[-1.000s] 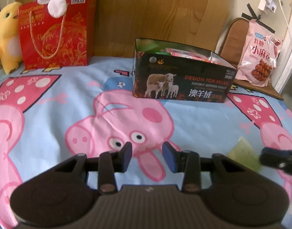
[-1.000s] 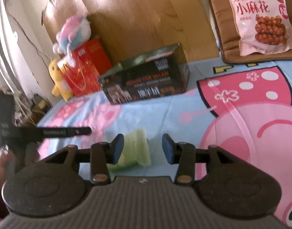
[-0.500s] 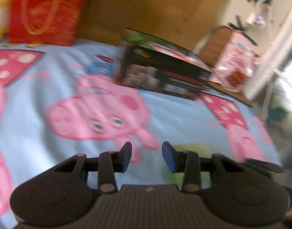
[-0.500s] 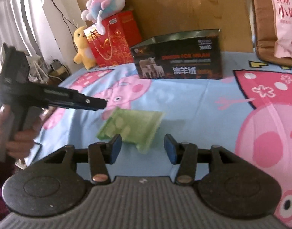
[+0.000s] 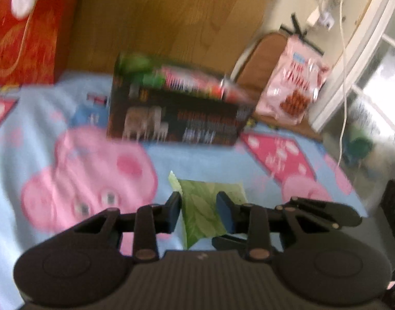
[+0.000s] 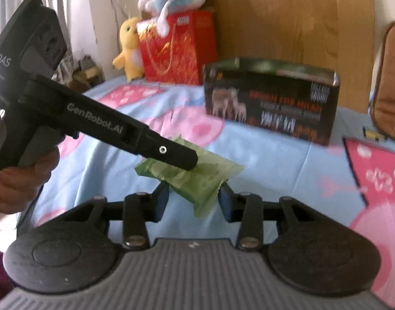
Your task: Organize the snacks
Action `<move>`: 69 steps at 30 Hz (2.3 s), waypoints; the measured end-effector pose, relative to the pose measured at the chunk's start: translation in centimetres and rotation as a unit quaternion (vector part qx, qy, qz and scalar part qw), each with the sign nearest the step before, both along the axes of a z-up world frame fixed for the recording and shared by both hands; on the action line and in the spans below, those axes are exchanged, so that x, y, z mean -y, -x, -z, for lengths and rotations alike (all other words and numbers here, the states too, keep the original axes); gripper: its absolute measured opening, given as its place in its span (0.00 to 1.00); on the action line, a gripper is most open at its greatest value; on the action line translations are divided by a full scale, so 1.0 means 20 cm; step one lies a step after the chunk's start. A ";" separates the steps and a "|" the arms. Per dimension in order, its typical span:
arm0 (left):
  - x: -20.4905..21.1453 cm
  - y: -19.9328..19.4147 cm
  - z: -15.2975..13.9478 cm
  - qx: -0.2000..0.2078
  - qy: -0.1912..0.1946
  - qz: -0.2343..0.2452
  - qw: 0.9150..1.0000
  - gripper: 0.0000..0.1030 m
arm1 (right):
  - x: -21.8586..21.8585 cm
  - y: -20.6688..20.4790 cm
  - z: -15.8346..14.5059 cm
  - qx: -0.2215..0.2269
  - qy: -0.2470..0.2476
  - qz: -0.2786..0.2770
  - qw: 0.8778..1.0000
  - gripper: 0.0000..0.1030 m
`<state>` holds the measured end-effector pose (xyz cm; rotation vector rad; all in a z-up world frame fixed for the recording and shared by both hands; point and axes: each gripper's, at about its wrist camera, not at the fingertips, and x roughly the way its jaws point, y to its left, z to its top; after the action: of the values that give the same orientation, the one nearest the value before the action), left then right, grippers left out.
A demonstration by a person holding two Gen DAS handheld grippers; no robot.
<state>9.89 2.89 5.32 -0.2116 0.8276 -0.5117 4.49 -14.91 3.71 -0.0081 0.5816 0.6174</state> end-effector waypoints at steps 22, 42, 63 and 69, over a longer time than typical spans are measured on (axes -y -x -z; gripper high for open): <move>-0.09 -0.25 -0.04 0.078 -0.005 -0.123 0.989 0.48 | 0.24 -0.29 -0.05 0.047 -0.155 0.131 0.978 0.51; 0.08 0.32 -0.01 0.094 -0.136 -0.141 0.976 0.89 | 0.14 0.23 0.06 -0.062 -0.127 0.215 0.966 0.65; 0.07 0.76 -0.07 0.131 -0.172 -0.178 0.960 1.00 | 0.02 0.64 -0.02 -0.042 -0.125 0.218 0.967 0.90; 0.07 0.80 -0.07 0.155 -0.170 -0.203 0.952 1.00 | 0.03 0.65 -0.01 -0.048 -0.120 0.223 0.966 0.93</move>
<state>-6.15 1.44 6.73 0.0206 0.5308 -0.0061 -8.56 -15.50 3.82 0.3744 0.5755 0.2462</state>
